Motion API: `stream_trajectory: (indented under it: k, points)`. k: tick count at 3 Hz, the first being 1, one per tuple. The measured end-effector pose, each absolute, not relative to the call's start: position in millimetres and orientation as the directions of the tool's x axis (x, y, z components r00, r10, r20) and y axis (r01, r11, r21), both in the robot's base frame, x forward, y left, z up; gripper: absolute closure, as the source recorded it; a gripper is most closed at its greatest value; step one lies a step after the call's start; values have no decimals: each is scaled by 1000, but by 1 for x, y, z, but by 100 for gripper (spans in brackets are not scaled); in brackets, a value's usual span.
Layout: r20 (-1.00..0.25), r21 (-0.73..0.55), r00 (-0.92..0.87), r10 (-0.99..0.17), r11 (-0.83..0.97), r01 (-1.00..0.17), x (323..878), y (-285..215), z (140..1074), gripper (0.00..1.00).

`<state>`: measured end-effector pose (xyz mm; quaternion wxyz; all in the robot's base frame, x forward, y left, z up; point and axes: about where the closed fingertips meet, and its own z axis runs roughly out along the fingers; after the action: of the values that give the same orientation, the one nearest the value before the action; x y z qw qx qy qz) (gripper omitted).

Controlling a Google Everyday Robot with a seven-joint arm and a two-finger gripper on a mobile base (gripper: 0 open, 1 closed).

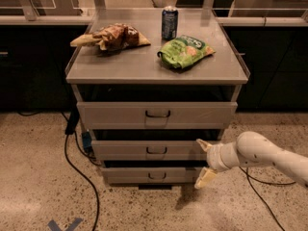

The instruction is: Open middle drawer

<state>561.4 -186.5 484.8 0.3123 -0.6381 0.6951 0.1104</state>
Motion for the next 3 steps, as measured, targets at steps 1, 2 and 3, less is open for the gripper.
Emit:
stream_trajectory:
  k: [1,2,3]
  points:
    - [-579,-241,49,-814,114,-964,587,-177,465,0]
    - [-580,-236,84,-810,69,-969,621,-166,450,0]
    - [-578,-227,81,-812,64,-972,620,-163,442,0]
